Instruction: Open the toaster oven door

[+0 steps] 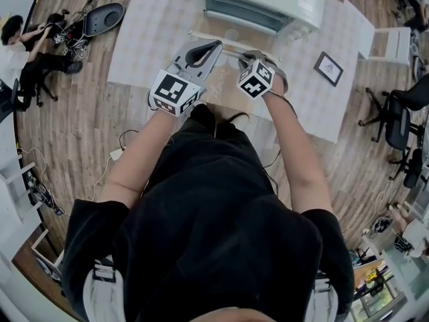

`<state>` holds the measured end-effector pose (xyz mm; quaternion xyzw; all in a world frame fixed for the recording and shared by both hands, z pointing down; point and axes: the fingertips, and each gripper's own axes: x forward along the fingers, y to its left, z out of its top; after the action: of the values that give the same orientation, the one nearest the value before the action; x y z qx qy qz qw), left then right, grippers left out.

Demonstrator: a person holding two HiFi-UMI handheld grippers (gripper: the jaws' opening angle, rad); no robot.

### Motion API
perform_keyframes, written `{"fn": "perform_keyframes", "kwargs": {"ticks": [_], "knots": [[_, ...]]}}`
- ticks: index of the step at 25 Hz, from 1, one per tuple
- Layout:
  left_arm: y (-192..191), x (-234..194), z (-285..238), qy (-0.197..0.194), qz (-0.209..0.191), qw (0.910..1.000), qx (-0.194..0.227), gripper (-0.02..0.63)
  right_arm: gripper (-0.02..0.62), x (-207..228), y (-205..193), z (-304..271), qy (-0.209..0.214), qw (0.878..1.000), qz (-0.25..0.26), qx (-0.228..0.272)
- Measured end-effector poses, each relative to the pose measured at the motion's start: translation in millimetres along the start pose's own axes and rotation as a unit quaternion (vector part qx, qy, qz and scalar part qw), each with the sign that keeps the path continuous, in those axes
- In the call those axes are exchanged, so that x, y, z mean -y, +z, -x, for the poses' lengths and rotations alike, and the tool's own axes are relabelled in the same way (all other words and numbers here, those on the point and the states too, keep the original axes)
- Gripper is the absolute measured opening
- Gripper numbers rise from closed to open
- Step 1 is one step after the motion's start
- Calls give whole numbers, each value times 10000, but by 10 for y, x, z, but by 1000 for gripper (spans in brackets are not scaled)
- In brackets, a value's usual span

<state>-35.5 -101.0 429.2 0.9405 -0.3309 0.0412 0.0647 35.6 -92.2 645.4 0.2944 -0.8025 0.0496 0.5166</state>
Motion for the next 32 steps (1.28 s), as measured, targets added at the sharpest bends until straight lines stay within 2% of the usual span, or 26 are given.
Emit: {"fn": "perform_keyframes", "kwargs": {"ticks": [8,15,19,24,32], "knots": [[-51,93,36,65,38,10000,-19,12,80,-99,-40,-57,-215,9990,-332,186],[-80,139,69,96,74,9999,-28,12,80,-147,-75,-77,-200,9940,-1006,378],[-69,127,85,122,98,9999,-2,12,69,-151,-103,-70,-13,9846,-1671,517],[-68,83,65,141,107,9998,5,12,44,-68,-117,-84,-63,9657,-2473,793],[-51,53,51,138,121,9998,10,12,37,-111,-167,-113,-159,9518,-2967,763]]}}
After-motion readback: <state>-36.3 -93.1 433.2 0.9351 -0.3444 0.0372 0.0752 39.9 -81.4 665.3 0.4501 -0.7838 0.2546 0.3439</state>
